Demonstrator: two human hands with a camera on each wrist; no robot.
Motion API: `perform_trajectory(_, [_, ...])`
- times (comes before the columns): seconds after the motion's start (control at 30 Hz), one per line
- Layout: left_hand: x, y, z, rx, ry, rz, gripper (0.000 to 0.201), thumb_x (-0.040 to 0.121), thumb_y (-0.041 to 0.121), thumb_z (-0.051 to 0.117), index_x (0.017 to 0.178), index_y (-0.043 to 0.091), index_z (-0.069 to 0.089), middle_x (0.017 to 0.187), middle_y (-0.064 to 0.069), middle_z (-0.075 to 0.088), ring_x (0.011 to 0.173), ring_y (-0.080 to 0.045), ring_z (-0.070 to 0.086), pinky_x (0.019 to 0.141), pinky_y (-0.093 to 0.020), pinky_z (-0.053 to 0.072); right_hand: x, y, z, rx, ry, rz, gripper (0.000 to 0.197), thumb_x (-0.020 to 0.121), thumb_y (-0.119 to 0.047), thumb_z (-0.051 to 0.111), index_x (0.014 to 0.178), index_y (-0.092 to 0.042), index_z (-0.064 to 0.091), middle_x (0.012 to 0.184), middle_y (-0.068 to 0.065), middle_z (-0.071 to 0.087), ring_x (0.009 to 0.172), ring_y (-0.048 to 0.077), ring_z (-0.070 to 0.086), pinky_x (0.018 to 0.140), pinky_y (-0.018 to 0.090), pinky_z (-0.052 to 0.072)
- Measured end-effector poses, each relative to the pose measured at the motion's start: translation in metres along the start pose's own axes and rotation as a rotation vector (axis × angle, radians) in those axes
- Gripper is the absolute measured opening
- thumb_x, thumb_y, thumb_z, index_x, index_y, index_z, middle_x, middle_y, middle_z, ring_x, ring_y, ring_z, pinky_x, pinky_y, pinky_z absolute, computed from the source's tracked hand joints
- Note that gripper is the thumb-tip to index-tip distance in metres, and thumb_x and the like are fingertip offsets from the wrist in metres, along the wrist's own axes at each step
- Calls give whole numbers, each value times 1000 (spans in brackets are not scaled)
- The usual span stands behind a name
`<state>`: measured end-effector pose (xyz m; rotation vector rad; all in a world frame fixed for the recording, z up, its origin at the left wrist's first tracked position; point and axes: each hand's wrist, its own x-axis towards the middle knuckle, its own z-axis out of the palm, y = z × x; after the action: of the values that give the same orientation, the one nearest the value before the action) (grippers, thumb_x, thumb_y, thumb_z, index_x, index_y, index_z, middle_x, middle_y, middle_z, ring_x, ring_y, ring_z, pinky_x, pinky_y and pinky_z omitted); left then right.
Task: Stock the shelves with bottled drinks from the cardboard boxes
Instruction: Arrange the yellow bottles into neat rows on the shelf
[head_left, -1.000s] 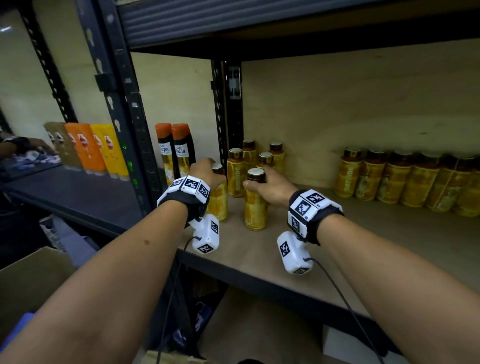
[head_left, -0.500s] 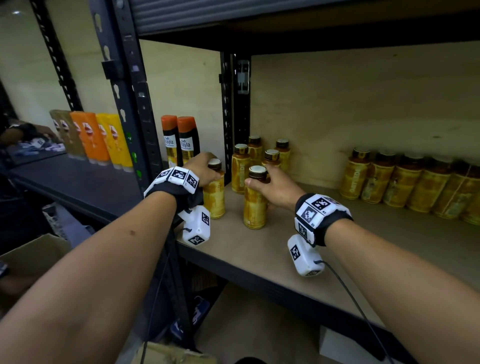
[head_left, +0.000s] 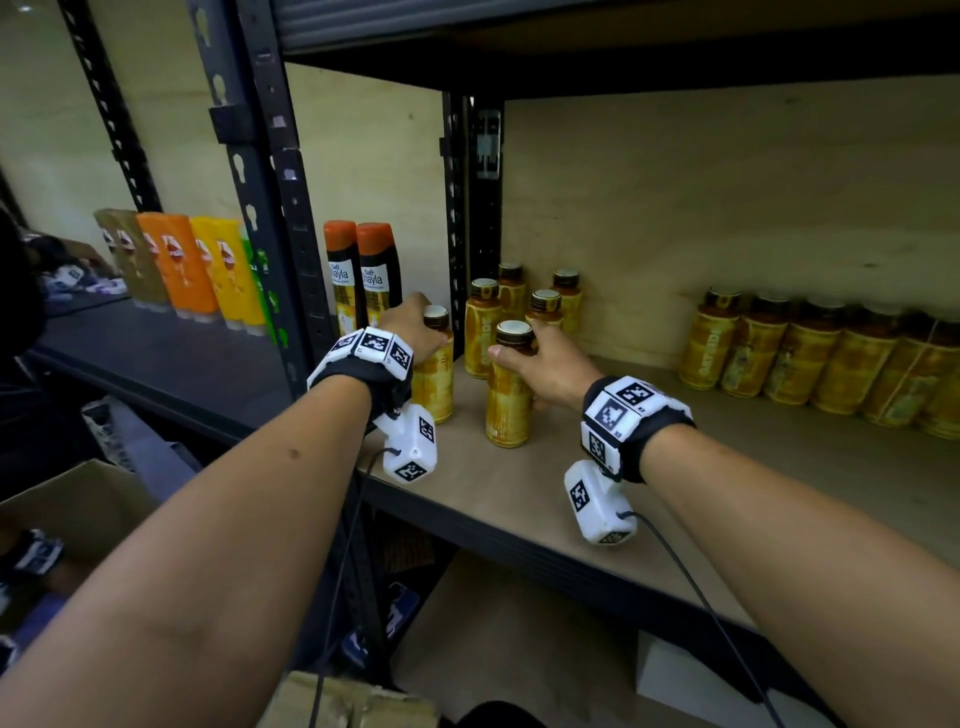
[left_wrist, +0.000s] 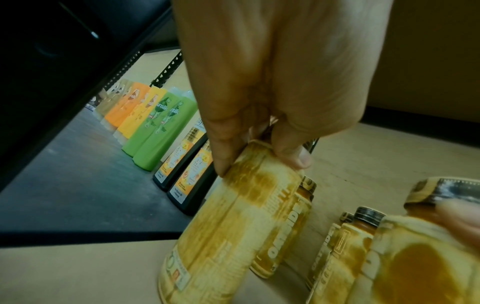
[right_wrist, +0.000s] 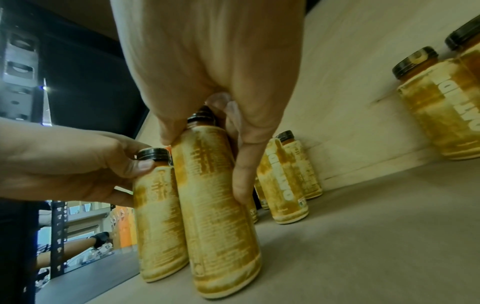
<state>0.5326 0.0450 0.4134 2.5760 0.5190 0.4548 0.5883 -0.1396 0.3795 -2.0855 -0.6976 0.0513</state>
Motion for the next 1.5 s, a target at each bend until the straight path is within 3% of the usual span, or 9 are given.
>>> perform_trajectory(0.17, [2, 2, -4, 22, -15, -6, 46, 88, 22, 63, 128, 8, 47, 123, -17, 56, 109, -33, 56, 76, -32, 46, -2, 1, -5, 68, -72, -23, 57, 83, -51, 67, 131, -24, 50, 124, 1, 62, 108, 22, 62, 66, 44, 61])
perform_trajectory(0.47, [-3, 6, 1, 39, 92, -85, 46, 84, 27, 67, 122, 5, 53, 120, -18, 58, 107, -35, 58, 76, -33, 46, -10, -3, -18, 145, -206, -8, 51, 92, -37, 63, 137, -21, 45, 130, 3, 58, 114, 23, 60, 73, 44, 60])
perform_trajectory(0.63, [-11, 14, -5, 105, 66, -156, 40, 85, 25, 64, 116, 3, 52, 117, -18, 56, 102, -35, 58, 75, -35, 49, -15, -1, -25, 206, -253, 13, 49, 94, -35, 60, 138, -22, 43, 132, 2, 56, 117, 22, 57, 81, 45, 57])
perform_trajectory(0.77, [-18, 19, -9, 166, 9, -154, 53, 91, 32, 60, 128, 0, 42, 125, -20, 54, 111, -37, 56, 83, -36, 47, -16, -7, -18, 161, -268, -18, 46, 97, -34, 57, 138, -17, 45, 136, 6, 56, 125, 25, 53, 102, 47, 47])
perform_trajectory(0.87, [-34, 28, -17, 164, 32, -138, 67, 89, 39, 62, 134, -1, 33, 127, -20, 54, 113, -37, 55, 90, -41, 49, -25, -18, -22, 91, -262, -55, 46, 97, -31, 56, 138, -13, 46, 137, 5, 54, 127, 21, 50, 106, 34, 40])
perform_trajectory(1.1, [-91, 85, -26, 129, 240, 59, 45, 85, 16, 58, 127, 4, 47, 118, -18, 58, 107, -38, 58, 84, -41, 51, -47, -24, -92, -168, -101, 24, 53, 89, -35, 67, 136, -15, 51, 134, 3, 58, 121, 23, 55, 100, 39, 46])
perform_trajectory(1.2, [-122, 127, -14, 111, 161, 81, 33, 83, 17, 58, 113, 5, 55, 108, -16, 60, 96, -35, 60, 78, -38, 52, -80, -21, -130, -271, -5, -16, 36, 89, -31, 67, 118, -11, 63, 114, 1, 66, 103, 20, 62, 92, 34, 51])
perform_trajectory(1.33, [-155, 188, 12, 97, 50, 132, 23, 82, 13, 56, 100, 0, 58, 100, -18, 59, 87, -34, 59, 75, -38, 53, -134, -8, -178, -344, 106, -63, 17, 89, -20, 62, 89, -6, 73, 90, 12, 73, 90, 27, 70, 85, 43, 56])
perform_trajectory(1.5, [-167, 249, 50, 106, -15, 195, 18, 85, 15, 58, 96, 1, 58, 96, -13, 57, 87, -31, 59, 70, -32, 48, -178, 22, -241, -576, 128, -37, 19, 89, -15, 58, 95, -5, 74, 97, 13, 72, 91, 29, 66, 81, 38, 54])
